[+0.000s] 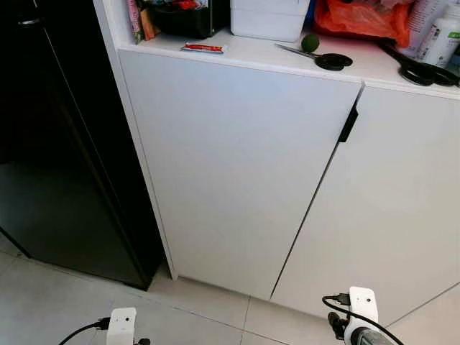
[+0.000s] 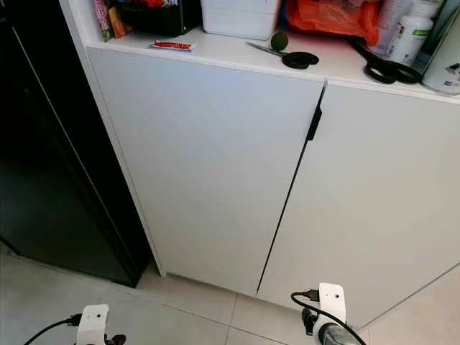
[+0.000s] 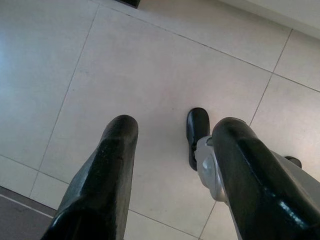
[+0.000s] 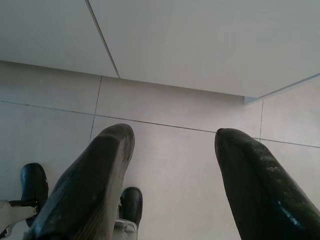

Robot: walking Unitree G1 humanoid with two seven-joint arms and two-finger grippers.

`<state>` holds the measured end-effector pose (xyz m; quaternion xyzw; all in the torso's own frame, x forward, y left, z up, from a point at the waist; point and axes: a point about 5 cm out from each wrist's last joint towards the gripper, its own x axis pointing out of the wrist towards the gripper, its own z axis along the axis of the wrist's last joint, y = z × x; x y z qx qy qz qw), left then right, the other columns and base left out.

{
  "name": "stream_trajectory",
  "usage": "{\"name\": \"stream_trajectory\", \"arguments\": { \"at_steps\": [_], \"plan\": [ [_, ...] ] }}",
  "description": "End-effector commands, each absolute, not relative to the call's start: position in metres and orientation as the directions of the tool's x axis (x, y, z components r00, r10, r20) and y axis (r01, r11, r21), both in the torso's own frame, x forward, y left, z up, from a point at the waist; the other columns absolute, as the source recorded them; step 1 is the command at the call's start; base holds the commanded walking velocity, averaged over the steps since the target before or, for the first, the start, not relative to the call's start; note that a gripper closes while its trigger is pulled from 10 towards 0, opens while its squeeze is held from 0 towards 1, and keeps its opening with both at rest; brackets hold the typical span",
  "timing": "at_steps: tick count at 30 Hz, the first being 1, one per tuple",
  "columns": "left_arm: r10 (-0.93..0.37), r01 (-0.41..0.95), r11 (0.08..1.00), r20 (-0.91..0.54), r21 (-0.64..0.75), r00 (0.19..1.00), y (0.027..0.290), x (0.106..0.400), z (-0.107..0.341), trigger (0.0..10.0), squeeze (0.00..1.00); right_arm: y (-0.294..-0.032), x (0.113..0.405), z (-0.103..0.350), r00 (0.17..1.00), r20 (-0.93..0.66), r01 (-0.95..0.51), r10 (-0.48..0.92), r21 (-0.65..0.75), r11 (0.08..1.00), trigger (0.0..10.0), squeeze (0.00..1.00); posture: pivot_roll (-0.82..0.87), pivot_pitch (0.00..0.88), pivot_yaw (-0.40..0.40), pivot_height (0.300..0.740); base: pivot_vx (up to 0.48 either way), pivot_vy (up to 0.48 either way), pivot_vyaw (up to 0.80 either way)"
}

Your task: Restocking fridge

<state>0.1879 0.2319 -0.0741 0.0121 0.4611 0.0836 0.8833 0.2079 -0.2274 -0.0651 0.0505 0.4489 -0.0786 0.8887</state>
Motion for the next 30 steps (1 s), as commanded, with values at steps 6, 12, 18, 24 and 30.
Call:
{"name": "stream_trajectory", "arguments": {
  "at_steps": [6,12,18,24,30],
  "plan": [
    [0.159,-0.135,0.986,-0.818,0.1,0.552,0.2315,0.185,-0.0757,10.0,0.0,-0.2289,0.2103,-0.0634,0.589,-0.802,0.193,-0.101,0.018,0.981,10.0,0.0,0.02,0.0,-0.053,0.74,0.0,0.0,0.0],
    [0.158,-0.075,0.987,-0.817,0.141,0.555,0.2335,0.1885,-0.0735,10.0,0.0,-0.2265,0.2123,-0.0627,0.601,-0.796,0.208,-0.077,0.062,0.976,10.0,0.0,0.02,0.0,-0.052,0.74,0.0,0.0,0.0],
    [0.158,-0.076,0.987,-0.817,0.14,0.555,0.2336,0.1888,-0.0734,10.0,0.0,-0.2264,0.2125,-0.0625,0.601,-0.795,0.208,-0.077,0.063,0.976,10.0,0.0,0.02,0.0,-0.052,0.74,0.0,0.0,0.0],
    [0.16,-0.068,0.987,-0.817,0.147,0.554,0.2339,0.1893,-0.0731,10.0,0.0,-0.2263,0.2129,-0.0623,0.602,-0.795,0.209,-0.076,0.065,0.976,10.0,0.0,0.02,0.0,-0.053,0.74,0.0,0.0,0.0],
    [0.157,-0.077,0.988,-0.82,0.138,0.551,0.2335,0.189,-0.0734,10.0,0.0,-0.2264,0.2131,-0.0622,0.602,-0.795,0.21,-0.075,0.067,0.975,10.0,0.0,0.03,0.0,-0.053,0.74,0.0,0.0,0.0]
  ]
}}
